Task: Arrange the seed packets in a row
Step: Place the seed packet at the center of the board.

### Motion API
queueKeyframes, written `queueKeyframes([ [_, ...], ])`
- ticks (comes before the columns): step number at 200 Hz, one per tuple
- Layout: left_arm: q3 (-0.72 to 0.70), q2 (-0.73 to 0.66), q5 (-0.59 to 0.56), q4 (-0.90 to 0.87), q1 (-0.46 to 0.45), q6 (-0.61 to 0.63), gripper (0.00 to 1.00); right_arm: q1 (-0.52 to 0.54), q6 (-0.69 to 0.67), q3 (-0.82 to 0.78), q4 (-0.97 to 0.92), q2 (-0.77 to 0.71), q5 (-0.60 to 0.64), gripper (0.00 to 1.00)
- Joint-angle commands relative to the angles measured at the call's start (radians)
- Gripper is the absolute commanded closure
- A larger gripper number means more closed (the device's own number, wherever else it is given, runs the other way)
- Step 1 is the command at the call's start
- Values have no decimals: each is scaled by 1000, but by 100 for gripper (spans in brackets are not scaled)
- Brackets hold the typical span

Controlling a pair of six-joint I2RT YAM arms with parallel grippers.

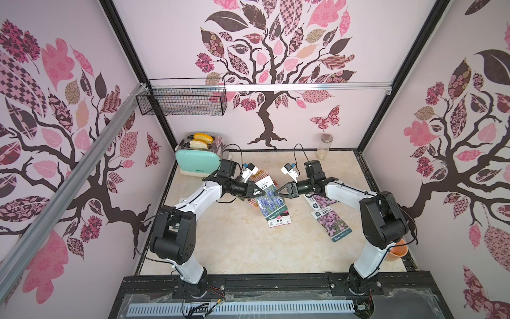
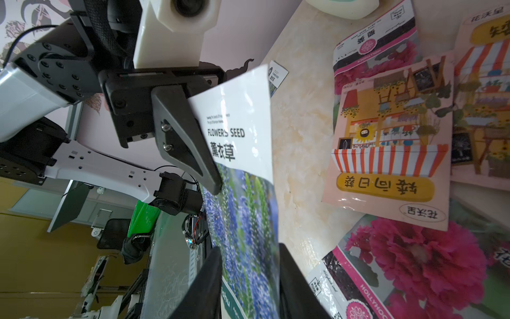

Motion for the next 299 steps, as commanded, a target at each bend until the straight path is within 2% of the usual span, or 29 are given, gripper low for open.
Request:
queueKeyframes([
  [1,13,14,1,-15,3,26,100,4,15,7,39,-22,-23,78],
  [34,16,30,-9,-14,3,19,100,3,30,14,47,-5,-26,100],
  [61,14,18,-37,5,3,-3,100,8,68,4,60,-1,-13,100],
  [66,12,11,-48,9,3,-8,97,10,92,0,72,-3,9,100],
  [86,10,-39,-214,-20,14,-55,93,21,238,-22,138,-16,105,100],
  [98,10,-85,-405,-64,36,-124,85,33,386,-38,226,-19,170,100],
  [105,14,-111,-508,-107,61,-174,85,44,465,-38,259,-12,207,100],
  [109,18,-125,-554,-139,81,-197,80,52,499,-34,268,-9,228,100],
  [116,17,-152,-596,-180,123,-237,72,72,551,-31,283,-4,273,100],
  [132,-22,-233,-641,-209,227,-294,71,137,628,-14,331,11,379,100],
  [147,-56,-319,-736,-256,307,-352,71,203,708,41,378,69,425,100],
  [173,-89,-445,-803,-345,454,-387,70,311,801,175,398,209,535,100],
  [192,-114,-528,-820,-381,514,-426,70,378,883,251,454,308,627,100],
  [214,-134,-625,-855,-413,519,-471,70,446,936,363,456,430,717,100],
  [225,-128,-669,-880,-436,519,-470,62,475,992,386,494,476,758,100],
  [251,-79,-726,-977,-504,520,-445,56,546,1008,449,478,542,852,100],
  [299,-64,-706,-920,-504,520,-422,54,573,1075,483,498,635,903,100],
])
